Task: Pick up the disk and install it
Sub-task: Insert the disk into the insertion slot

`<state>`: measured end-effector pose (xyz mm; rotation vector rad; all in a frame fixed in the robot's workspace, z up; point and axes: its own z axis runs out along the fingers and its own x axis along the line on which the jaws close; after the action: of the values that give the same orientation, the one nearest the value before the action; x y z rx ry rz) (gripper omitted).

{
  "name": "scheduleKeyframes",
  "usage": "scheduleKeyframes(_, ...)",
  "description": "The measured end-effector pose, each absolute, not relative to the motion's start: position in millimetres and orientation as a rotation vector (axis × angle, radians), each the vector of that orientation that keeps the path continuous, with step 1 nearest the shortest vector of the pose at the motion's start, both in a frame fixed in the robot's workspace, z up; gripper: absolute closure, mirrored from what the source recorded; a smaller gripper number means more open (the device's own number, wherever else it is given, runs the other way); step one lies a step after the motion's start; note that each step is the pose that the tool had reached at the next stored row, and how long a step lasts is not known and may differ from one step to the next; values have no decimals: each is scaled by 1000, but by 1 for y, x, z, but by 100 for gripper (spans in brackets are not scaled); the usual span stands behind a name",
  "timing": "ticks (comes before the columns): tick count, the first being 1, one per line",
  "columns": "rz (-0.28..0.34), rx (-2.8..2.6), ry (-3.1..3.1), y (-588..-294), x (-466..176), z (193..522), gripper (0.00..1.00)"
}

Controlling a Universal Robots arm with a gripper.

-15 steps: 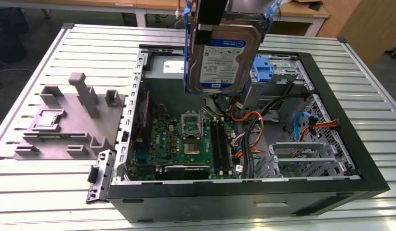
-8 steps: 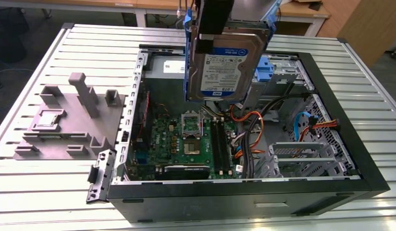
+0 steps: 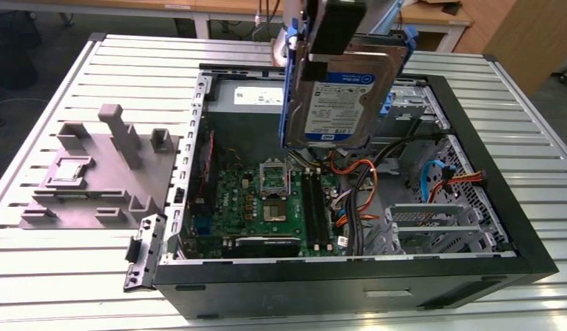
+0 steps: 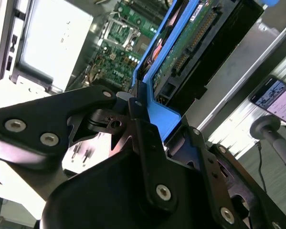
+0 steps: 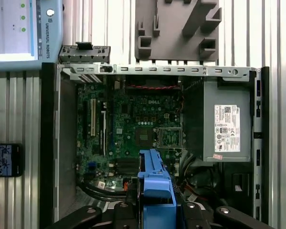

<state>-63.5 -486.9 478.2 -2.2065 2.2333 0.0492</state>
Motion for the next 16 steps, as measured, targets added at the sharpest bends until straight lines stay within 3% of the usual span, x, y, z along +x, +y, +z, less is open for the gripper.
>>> scheduleKeyframes(8, 49, -2207, 2233, -489, -47, 477, 63)
scheduleKeyframes(16, 47, -2207, 2234, -511, -47, 476, 63)
